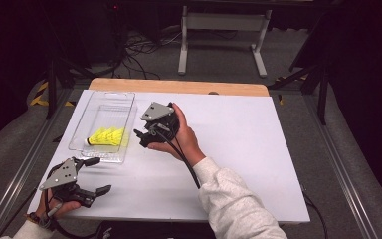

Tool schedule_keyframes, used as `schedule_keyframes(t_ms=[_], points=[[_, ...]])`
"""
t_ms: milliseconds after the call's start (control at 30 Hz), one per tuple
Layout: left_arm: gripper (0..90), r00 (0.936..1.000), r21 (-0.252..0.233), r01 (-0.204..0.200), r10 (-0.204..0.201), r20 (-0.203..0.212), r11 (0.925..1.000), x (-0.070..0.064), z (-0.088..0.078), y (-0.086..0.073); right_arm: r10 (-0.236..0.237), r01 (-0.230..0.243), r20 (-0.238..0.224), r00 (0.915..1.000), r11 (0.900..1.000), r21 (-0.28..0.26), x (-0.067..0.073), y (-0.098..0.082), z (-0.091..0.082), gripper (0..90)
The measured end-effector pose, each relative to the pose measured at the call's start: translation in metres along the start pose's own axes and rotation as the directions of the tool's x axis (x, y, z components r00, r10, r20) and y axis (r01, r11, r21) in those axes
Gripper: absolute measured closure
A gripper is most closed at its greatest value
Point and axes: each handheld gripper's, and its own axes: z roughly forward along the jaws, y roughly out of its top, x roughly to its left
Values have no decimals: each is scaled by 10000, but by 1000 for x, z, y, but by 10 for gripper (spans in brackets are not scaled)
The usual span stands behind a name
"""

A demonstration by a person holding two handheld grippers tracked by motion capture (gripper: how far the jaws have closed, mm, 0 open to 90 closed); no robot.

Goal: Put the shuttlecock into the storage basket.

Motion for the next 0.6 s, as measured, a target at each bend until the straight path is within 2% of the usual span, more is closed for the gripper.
schedule_keyframes(t_ms=[367, 600], points=[[60, 10000, 21, 9, -9, -1, 10000, 0, 0, 0, -119, 117, 247, 9996, 9999, 90, -5, -5, -11, 101], [59, 10000, 40, 0, 0, -10, 10000, 0, 1, 0, -59, 55, 375, 9993, 9999, 101, -8, -15, -18, 101]])
